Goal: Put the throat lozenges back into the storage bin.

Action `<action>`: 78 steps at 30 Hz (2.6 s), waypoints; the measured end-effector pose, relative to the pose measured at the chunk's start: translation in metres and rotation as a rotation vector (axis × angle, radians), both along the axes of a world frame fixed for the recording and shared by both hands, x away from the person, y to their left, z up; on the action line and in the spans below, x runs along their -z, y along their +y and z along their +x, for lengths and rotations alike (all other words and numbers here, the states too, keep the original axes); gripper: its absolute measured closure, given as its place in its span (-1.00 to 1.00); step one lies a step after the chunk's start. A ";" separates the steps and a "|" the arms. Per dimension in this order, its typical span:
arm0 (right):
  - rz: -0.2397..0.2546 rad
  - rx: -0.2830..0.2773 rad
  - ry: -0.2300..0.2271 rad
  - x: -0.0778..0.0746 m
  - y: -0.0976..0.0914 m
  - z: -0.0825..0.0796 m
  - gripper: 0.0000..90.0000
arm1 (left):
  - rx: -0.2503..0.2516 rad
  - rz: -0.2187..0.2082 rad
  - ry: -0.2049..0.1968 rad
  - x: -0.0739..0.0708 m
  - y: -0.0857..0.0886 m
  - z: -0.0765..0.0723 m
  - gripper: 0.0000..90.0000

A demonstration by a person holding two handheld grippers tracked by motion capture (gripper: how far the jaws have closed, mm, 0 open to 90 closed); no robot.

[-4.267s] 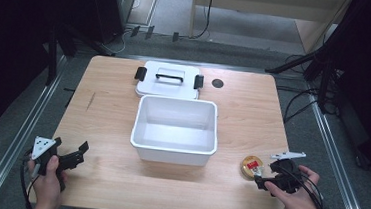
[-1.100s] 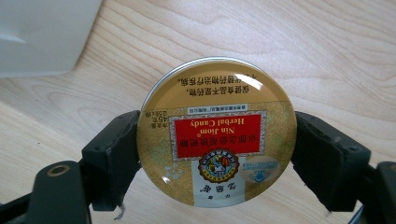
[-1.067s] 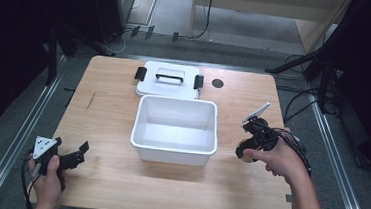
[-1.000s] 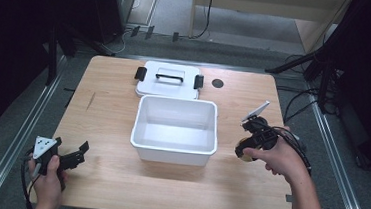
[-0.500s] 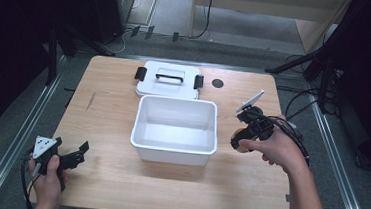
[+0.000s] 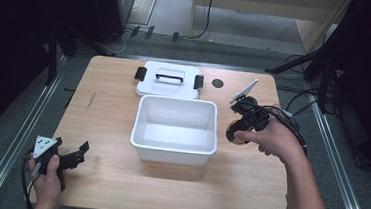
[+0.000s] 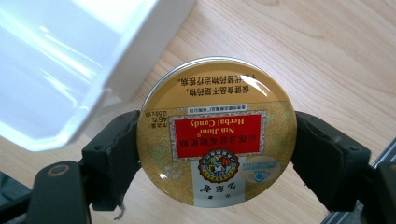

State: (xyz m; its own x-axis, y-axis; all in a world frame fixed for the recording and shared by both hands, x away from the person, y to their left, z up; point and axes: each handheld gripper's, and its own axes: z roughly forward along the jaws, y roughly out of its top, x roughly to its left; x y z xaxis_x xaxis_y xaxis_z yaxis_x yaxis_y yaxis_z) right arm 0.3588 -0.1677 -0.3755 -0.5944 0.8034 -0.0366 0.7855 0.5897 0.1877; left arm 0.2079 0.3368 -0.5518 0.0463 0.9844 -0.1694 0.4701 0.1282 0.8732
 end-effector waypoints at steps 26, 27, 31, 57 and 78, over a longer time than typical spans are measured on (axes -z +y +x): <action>-0.034 -0.186 -0.068 -0.024 0.053 0.002 -0.54 | 0.002 -0.002 -0.001 0.000 0.000 0.001 -0.99; -0.033 -0.187 -0.065 -0.025 0.055 0.002 -0.54 | 0.002 -0.002 -0.001 0.000 0.000 0.001 -0.99; -0.028 -0.214 -0.070 -0.025 0.064 0.002 -0.54 | 0.002 -0.002 -0.001 0.000 0.000 0.001 -0.99; -0.046 -0.444 -0.117 -0.010 0.100 0.001 -0.54 | 0.004 -0.002 0.000 0.000 0.000 0.001 -0.99; -0.067 -0.541 -0.100 0.022 0.107 0.005 -0.54 | 0.006 -0.002 0.003 0.000 0.000 0.001 -0.99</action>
State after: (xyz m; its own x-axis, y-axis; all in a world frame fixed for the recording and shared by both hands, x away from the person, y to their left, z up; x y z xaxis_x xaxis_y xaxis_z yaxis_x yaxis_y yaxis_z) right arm 0.3634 -0.0612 -0.3978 -0.9124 0.3787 -0.1551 0.3477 0.9173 0.1941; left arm 0.2088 0.3367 -0.5519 0.0519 0.9838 -0.1715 0.4735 0.1270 0.8716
